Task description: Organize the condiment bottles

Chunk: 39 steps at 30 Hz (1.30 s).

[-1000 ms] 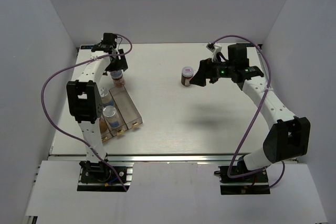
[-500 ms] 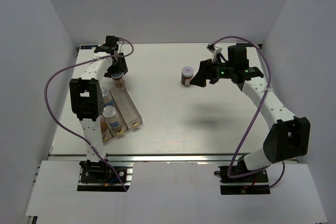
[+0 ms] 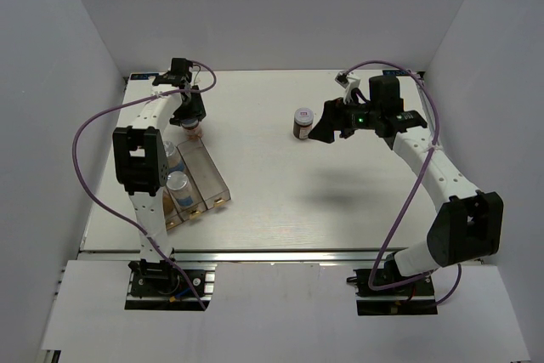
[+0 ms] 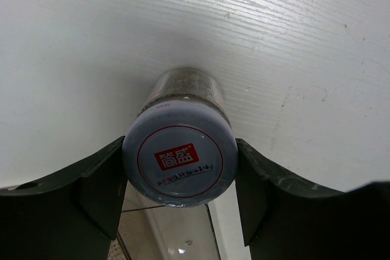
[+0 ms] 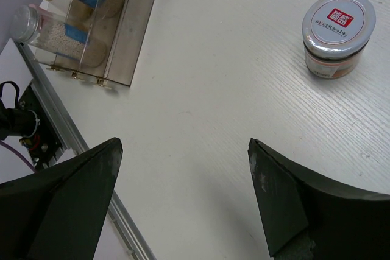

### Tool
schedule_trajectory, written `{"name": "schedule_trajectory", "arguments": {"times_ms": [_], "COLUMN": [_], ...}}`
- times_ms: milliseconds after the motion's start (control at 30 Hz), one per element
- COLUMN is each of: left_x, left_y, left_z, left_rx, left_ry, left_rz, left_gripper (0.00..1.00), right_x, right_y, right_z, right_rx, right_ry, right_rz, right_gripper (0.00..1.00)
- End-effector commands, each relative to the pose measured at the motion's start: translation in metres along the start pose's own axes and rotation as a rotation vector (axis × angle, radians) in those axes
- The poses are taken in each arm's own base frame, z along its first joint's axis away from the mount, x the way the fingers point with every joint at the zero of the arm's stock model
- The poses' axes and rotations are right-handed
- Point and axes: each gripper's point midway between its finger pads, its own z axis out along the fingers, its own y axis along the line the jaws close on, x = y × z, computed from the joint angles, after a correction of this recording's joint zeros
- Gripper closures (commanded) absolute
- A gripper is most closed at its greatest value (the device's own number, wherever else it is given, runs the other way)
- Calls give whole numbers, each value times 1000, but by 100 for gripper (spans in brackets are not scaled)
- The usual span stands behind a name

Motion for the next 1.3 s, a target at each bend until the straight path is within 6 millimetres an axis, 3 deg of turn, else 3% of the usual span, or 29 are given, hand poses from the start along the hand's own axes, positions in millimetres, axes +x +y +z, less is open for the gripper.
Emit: {"name": "schedule_trajectory", "arguments": {"times_ms": [0, 133, 333, 433, 733, 933, 1167, 1267], "left_x": [-38, -51, -59, -56, -17, 17, 39, 41], "left_y": [-12, -17, -23, -22, -15, -5, 1, 0], "left_z": [-45, -74, -117, -134, -156, -153, -135, -127], "left_rx": [79, 122, 157, 167, 173, 143, 117, 114], "left_ry": [-129, -187, -255, -272, -238, -165, -116, -106], "left_rz": [-29, -39, -51, -47, -35, -2, 15, 34], "left_gripper": [93, 100, 100, 100, 100, 100, 100, 100], "right_x": [-10, -8, -8, -7, -6, -6, -7, -7], "right_y": [5, 6, 6, 6, 8, 10, 11, 10], "right_z": [-9, -9, -8, -8, -8, -5, -3, -4], "right_rx": [4, -2, -5, -5, -16, -42, -53, -48], "right_ry": [-41, -37, -39, -38, -38, -35, -32, -32], "right_rz": [-40, -37, -36, -35, -34, -29, -21, -25], "right_gripper": [11, 11, 11, 11, 17, 39, 83, 84]}}
